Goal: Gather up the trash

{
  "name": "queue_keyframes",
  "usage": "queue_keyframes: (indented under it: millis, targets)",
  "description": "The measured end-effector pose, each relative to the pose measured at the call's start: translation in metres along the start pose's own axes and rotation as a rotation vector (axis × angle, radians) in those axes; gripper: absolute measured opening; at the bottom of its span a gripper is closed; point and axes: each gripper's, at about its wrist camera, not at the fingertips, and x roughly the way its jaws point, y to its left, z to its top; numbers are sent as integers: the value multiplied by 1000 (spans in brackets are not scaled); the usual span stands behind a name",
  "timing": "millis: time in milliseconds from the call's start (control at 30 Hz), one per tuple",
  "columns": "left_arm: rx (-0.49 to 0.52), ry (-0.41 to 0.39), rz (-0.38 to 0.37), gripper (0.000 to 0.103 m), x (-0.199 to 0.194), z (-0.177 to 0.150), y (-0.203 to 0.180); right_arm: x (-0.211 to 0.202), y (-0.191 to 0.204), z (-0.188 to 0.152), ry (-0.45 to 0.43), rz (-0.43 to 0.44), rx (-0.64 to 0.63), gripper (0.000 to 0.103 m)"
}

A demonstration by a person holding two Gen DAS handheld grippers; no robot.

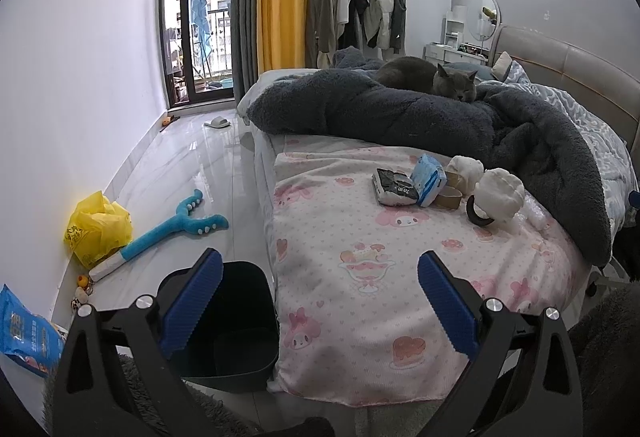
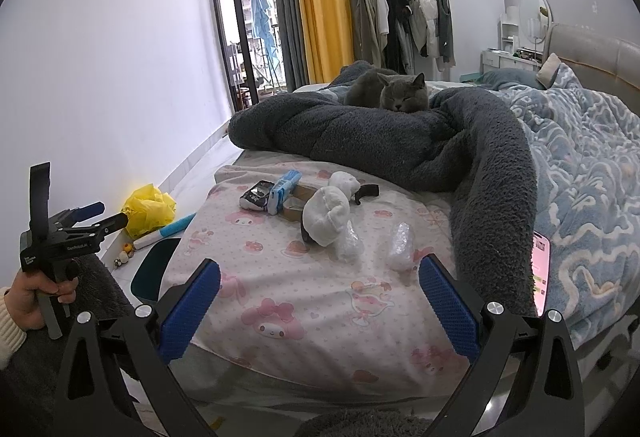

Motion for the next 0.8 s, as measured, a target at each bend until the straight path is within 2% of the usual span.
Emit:
queue_keyframes:
  millis: [800]
  targets:
    - [-4,4,0,100,0,0,0,3,-1,0,3,3,5,100]
